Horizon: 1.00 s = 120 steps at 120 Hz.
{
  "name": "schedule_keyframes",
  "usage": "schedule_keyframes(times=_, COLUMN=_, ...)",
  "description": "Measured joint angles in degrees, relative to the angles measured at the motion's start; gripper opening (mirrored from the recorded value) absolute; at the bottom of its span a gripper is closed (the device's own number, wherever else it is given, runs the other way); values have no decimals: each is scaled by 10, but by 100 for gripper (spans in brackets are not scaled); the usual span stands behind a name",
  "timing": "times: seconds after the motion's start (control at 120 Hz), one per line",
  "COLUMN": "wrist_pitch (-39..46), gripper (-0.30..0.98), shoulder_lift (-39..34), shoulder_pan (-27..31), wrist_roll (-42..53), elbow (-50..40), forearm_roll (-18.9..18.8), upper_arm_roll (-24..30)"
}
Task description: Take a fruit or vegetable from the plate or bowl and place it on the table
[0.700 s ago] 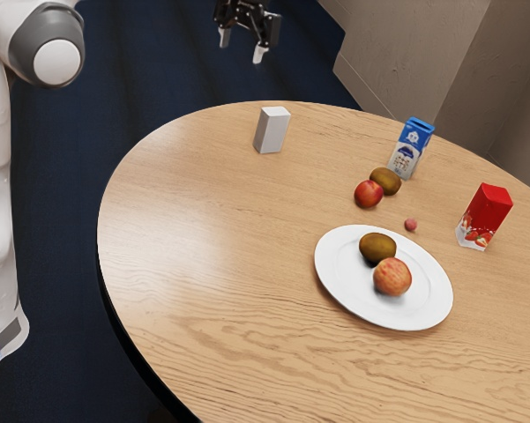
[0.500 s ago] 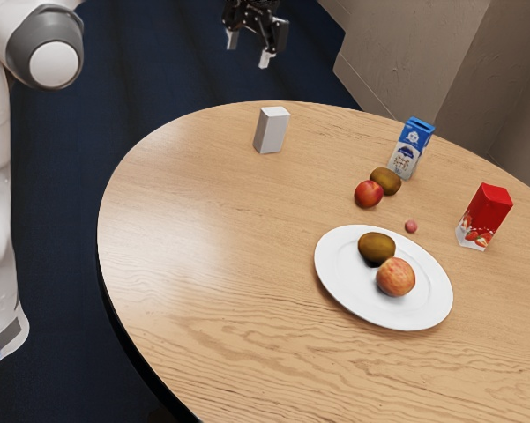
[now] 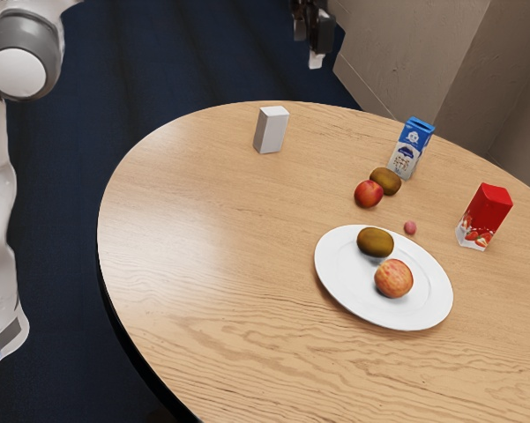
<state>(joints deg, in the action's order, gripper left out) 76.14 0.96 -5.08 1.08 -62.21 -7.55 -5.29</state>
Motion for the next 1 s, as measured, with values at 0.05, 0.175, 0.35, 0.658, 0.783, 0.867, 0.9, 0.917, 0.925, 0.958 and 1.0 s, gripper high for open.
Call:
schedule_keyframes(times=0.05, wrist_pitch=-3, gripper=67, shoulder_lift=10, shoulder_pan=-27, wrist_roll=3, elbow=-1, forearm_roll=-5, upper_arm_roll=4)
schedule_keyframes(times=0.175, wrist_pitch=7, gripper=66, shoulder_lift=40, shoulder_pan=-88, wrist_roll=9, elbow=-5, forearm_roll=-10, upper_arm_roll=8)
schedule_keyframes(times=0.35, wrist_pitch=83, gripper=66, shoulder_lift=73, shoulder_pan=-113, wrist_roll=17, elbow=-147, forearm_roll=6, upper_arm_roll=4)
schedule_keyframes(times=0.658, wrist_pitch=241, gripper=66, shoulder_lift=72, shoulder_pan=-179, wrist_roll=26, elbow=-247, forearm_roll=37, upper_arm_roll=7)
schedule_keyframes(times=0.783, wrist_pitch=273, gripper=66, shoulder_lift=106, shoulder_pan=-169, wrist_roll=28, elbow=-226, forearm_roll=43, upper_arm_roll=8)
schedule_keyframes(times=0.867, wrist_pitch=291, gripper=66, shoulder_lift=134, shoulder_pan=-153, wrist_roll=30, elbow=-207, forearm_roll=45, upper_arm_roll=13)
schedule_keyframes(times=0.9, wrist_pitch=297, gripper=66, shoulder_lift=139, shoulder_pan=-145, wrist_roll=30, elbow=-203, forearm_roll=45, upper_arm_roll=20)
schedule_keyframes(times=0.917, wrist_pitch=299, gripper=66, shoulder_lift=141, shoulder_pan=-141, wrist_roll=31, elbow=-198, forearm_roll=46, upper_arm_roll=23)
schedule_keyframes(times=0.925, wrist_pitch=299, gripper=66, shoulder_lift=142, shoulder_pan=-138, wrist_roll=31, elbow=-195, forearm_roll=46, upper_arm_roll=25)
schedule_keyframes(times=0.958, wrist_pitch=302, gripper=66, shoulder_lift=145, shoulder_pan=-132, wrist_roll=32, elbow=-181, forearm_roll=47, upper_arm_roll=29)
schedule_keyframes(times=1.0, wrist_pitch=304, gripper=66, shoulder_lift=148, shoulder_pan=-128, wrist_roll=33, elbow=-171, forearm_roll=48, upper_arm_roll=32)
